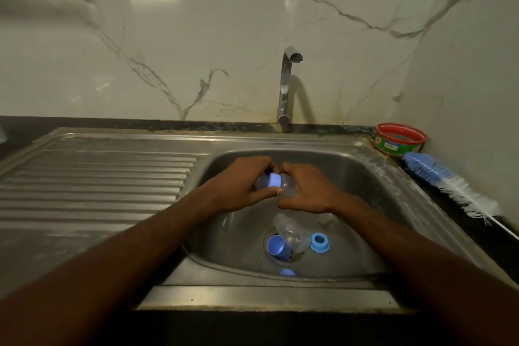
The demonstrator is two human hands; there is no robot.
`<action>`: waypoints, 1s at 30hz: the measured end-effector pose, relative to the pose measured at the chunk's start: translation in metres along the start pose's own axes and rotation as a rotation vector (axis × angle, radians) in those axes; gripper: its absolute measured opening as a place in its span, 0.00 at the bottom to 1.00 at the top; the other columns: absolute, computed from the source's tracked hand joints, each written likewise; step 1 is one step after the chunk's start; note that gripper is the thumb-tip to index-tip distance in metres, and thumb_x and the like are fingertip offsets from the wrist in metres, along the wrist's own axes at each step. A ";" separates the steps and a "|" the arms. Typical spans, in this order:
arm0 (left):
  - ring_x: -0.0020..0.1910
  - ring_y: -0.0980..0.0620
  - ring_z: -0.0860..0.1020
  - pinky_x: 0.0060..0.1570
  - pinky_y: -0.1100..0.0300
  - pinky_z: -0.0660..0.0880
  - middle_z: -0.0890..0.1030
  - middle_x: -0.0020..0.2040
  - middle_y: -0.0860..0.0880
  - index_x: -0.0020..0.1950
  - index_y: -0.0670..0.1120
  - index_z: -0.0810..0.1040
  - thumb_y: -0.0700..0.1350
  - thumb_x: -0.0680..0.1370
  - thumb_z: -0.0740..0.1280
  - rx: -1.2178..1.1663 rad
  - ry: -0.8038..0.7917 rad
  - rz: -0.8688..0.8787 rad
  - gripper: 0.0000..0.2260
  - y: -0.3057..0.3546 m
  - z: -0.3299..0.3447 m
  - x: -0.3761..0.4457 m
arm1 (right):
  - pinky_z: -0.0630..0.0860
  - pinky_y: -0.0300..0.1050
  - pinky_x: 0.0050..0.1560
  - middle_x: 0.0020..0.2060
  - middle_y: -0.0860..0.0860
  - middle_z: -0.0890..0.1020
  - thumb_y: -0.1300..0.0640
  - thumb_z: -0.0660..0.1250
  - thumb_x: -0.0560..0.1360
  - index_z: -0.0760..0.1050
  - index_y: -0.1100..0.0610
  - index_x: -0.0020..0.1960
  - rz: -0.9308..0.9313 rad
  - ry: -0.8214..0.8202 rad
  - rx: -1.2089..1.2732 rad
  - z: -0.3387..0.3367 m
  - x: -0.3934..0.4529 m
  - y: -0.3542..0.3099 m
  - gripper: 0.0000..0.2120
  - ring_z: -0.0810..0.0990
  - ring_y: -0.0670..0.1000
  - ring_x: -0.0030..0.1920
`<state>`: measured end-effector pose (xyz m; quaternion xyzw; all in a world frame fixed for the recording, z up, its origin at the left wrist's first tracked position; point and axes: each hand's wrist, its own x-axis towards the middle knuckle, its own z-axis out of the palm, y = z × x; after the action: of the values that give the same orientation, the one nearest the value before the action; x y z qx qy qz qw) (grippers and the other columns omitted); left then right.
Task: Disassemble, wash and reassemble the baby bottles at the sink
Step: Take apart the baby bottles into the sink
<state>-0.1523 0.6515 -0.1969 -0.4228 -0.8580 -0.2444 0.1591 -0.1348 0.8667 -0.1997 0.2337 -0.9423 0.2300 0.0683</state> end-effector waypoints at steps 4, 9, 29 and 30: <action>0.46 0.62 0.75 0.47 0.74 0.68 0.76 0.49 0.59 0.59 0.50 0.77 0.60 0.76 0.73 0.034 -0.056 0.006 0.18 -0.002 0.003 -0.002 | 0.79 0.49 0.41 0.40 0.43 0.79 0.39 0.73 0.61 0.73 0.48 0.48 0.012 -0.024 -0.071 -0.002 0.002 0.004 0.20 0.78 0.44 0.39; 0.48 0.60 0.77 0.49 0.68 0.73 0.80 0.52 0.55 0.61 0.49 0.77 0.58 0.76 0.73 0.008 -0.068 -0.006 0.19 -0.003 0.005 -0.003 | 0.79 0.48 0.43 0.42 0.43 0.78 0.39 0.73 0.61 0.72 0.48 0.50 0.008 -0.038 -0.058 0.001 0.001 0.007 0.23 0.78 0.45 0.41; 0.56 0.59 0.78 0.53 0.60 0.75 0.80 0.58 0.59 0.65 0.57 0.76 0.59 0.75 0.73 0.009 -0.089 -0.195 0.20 0.012 -0.010 -0.024 | 0.77 0.47 0.53 0.55 0.48 0.81 0.45 0.74 0.71 0.75 0.53 0.64 -0.030 -0.059 0.029 0.004 -0.023 0.002 0.25 0.80 0.49 0.53; 0.55 0.58 0.78 0.52 0.60 0.75 0.81 0.57 0.58 0.64 0.56 0.76 0.59 0.75 0.73 0.035 -0.094 -0.160 0.20 0.010 -0.008 -0.023 | 0.77 0.48 0.54 0.56 0.48 0.81 0.45 0.75 0.71 0.74 0.52 0.65 -0.032 -0.086 -0.009 0.003 -0.022 0.001 0.26 0.81 0.50 0.54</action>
<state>-0.1300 0.6374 -0.1989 -0.3610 -0.8998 -0.2210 0.1060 -0.1158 0.8749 -0.2075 0.2580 -0.9416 0.2141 0.0323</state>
